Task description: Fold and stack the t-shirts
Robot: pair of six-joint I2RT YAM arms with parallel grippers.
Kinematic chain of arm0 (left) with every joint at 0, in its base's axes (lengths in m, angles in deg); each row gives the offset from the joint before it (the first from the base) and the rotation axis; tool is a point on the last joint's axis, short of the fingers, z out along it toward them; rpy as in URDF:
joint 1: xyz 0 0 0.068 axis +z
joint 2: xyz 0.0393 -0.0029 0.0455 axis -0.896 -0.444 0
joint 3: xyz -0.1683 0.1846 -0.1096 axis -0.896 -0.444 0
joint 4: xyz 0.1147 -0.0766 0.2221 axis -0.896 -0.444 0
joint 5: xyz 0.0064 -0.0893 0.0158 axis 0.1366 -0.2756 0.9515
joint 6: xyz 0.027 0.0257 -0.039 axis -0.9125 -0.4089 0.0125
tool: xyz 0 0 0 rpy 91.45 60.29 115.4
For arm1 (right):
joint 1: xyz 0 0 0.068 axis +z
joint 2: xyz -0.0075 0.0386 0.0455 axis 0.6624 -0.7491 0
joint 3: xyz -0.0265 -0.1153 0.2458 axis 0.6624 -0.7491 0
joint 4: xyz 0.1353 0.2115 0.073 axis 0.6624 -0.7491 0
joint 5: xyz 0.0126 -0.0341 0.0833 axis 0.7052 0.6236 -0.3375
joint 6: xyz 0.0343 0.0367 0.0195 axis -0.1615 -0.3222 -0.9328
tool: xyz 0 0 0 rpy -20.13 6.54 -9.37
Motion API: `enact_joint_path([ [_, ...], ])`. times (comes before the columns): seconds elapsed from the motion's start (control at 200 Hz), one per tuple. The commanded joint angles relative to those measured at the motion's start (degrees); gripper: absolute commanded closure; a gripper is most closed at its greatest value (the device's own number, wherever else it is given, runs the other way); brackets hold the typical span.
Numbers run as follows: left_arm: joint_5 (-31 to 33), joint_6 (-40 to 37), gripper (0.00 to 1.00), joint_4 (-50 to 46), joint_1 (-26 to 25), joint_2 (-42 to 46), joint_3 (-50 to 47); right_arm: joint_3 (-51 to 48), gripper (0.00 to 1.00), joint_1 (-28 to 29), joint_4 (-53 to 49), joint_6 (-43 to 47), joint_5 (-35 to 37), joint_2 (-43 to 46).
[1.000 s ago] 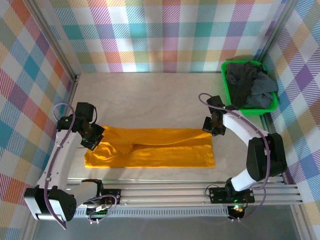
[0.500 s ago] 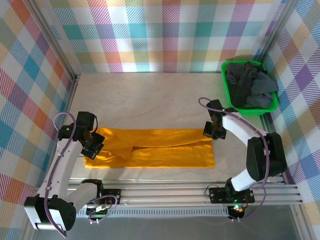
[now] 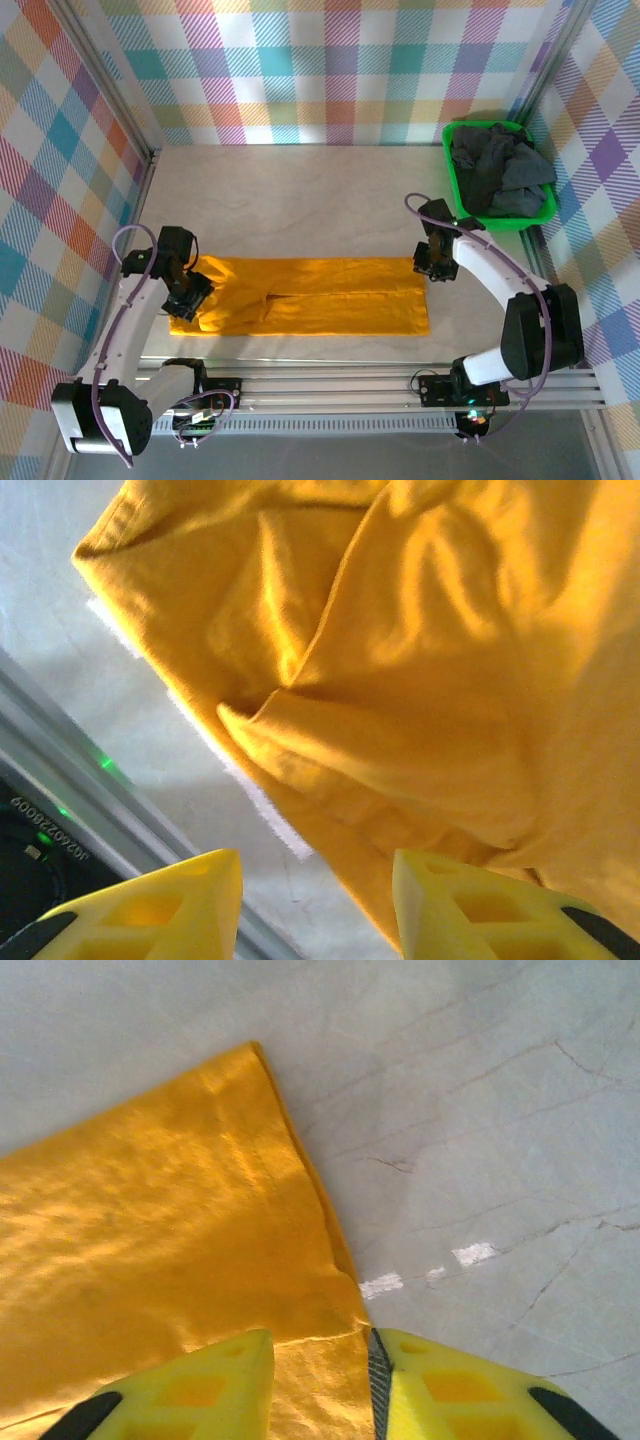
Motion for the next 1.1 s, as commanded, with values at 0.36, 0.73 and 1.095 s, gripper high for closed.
enact_joint_path([
  [0.36,-1.85,-2.17,0.75,16.59,5.31,-33.9,13.59,9.43,0.8,5.92,6.54,-3.88,-12.12,-21.84],
  [0.73,-6.86,-9.08,0.75,20.83,6.88,-57.53,28.41,24.55,0.8,-1.0,-1.31,-4.99,-11.88,-37.27],
  [1.095,4.93,-16.85,0.49,15.49,0.2,-55.66,47.96,41.2,0.65,-1.4,-1.63,2.46,-12.74,-36.94],
])
